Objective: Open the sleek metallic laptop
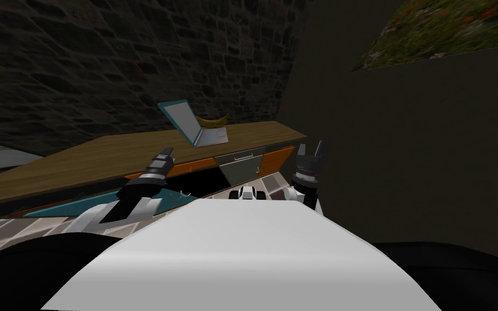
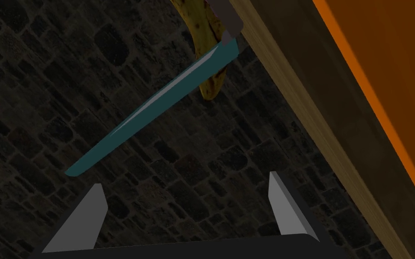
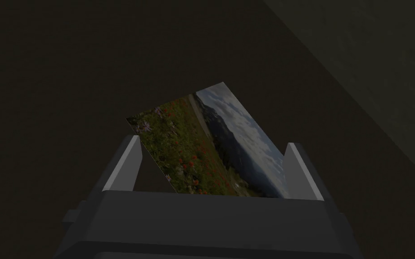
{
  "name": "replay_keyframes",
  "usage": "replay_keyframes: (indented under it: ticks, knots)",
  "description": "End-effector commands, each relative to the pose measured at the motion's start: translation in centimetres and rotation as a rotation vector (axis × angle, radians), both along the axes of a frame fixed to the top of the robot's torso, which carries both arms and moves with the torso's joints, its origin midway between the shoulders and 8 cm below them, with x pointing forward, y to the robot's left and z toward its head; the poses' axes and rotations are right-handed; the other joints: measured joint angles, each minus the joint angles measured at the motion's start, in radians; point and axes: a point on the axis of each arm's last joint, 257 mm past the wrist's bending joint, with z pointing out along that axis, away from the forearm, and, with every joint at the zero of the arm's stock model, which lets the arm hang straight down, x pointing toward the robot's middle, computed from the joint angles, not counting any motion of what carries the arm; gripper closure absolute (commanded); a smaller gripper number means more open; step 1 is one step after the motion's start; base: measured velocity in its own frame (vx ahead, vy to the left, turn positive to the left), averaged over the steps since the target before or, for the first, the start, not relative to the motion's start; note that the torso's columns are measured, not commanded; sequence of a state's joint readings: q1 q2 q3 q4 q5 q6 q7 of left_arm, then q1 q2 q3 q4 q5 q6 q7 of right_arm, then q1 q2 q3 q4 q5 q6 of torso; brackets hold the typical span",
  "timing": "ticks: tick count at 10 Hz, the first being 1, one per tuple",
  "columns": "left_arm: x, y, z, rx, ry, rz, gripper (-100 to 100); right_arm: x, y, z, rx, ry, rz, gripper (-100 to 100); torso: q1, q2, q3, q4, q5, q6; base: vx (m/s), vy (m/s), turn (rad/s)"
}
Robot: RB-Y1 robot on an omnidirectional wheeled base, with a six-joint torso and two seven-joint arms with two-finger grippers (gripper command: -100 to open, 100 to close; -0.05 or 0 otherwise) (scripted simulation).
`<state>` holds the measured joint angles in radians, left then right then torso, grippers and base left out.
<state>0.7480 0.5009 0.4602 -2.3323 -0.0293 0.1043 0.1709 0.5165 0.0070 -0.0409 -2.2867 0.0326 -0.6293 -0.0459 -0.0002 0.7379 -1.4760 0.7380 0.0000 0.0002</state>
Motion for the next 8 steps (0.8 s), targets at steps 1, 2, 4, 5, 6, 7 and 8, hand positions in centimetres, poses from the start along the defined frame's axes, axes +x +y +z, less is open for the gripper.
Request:
replay_keyframes:
  ticks: [1,2,4,5,6,7,8]
  knots:
    - [-0.7,3.2,-0.2,0.046,0.072,0.062,-100,0.0,0.0,0.0,0.000,0.000,0.000,0,0.000,0.000,0.000,0.000,0.000,0.000,0.018,-0.022,-0.183]
    - [-1.0,4.4,-0.2,0.064,0.097,0.085,-100,0.0,0.0,0.0,0.000,0.000,0.000,0,0.000,0.000,0.000,0.000,0.000,0.000,0.017,-0.023,-0.203]
    - [-1.5,6.8,0.2,0.101,0.143,0.132,-100,0.0,0.0,0.0,0.000,0.000,0.000,0,0.000,0.000,0.000,0.000,0.000,0.000,0.017,-0.018,-0.200]
    - [-1.7,7.9,0.4,0.120,0.164,0.154,-100,0.0,0.0,0.0,0.000,0.000,0.000,0,0.000,0.000,0.000,0.000,0.000,0.000,0.019,-0.018,-0.196]
    - [-1.9,8.9,0.8,0.139,0.183,0.176,-100,0.0,0.0,0.0,0.000,0.000,0.000,0,0.000,0.000,0.000,0.000,0.000,0.000,0.021,-0.022,-0.209]
    - [-2.1,9.9,1.2,0.158,0.200,0.196,-100,0.0,0.0,0.0,0.000,0.000,0.000,0,0.000,0.000,0.000,0.000,0.000,0.000,0.019,-0.020,-0.174]
    - [-2.3,10.8,1.7,0.175,0.215,0.216,-100,0.0,0.0,0.0,0.000,0.000,0.000,0,0.000,0.000,0.000,0.000,0.000,0.000,0.020,-0.017,-0.190]
